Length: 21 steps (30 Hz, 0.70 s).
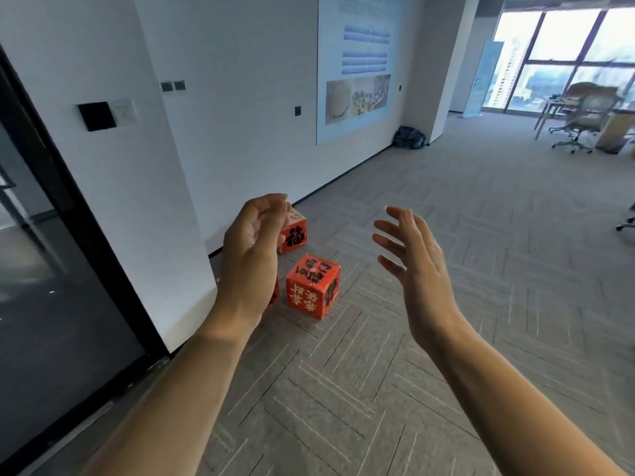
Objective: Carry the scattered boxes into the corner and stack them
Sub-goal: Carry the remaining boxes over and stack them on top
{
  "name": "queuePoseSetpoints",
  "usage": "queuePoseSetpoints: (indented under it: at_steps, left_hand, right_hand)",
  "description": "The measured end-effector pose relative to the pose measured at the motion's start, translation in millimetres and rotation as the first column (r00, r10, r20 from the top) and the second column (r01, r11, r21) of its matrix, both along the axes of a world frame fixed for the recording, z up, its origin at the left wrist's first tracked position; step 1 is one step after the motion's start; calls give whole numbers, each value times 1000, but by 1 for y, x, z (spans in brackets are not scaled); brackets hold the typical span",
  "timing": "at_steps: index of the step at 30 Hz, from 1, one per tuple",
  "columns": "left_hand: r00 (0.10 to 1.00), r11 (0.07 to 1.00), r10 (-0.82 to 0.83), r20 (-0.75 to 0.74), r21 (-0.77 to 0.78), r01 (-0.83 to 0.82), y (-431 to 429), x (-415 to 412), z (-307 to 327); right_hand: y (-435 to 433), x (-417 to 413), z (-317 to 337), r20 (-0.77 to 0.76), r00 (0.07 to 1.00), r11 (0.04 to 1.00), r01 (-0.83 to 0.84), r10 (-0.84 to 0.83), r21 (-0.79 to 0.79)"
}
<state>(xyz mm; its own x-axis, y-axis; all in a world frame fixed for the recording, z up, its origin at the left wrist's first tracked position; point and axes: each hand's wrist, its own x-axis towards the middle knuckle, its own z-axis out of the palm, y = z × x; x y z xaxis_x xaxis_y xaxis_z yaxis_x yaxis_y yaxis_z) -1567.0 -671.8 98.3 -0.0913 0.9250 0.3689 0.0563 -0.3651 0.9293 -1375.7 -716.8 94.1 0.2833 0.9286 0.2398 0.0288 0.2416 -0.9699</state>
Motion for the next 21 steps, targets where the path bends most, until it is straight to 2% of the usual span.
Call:
queuePoseSetpoints:
  at_steps: [9,15,21]
  left_hand:
    - [997,996,-70,-16,50,70,228,82,-44]
    - [996,996,-89,20,26,89,385,133,-47]
    - [1000,998,-17,-21,52,18,517,149,-48]
  right_hand:
    - [216,83,-26,28,998,998,51,-50,-33]
    - [356,134,-19,69,995,996,77,-73,-47]
    - [501,164,-24,58,998,998,39,-36,-50]
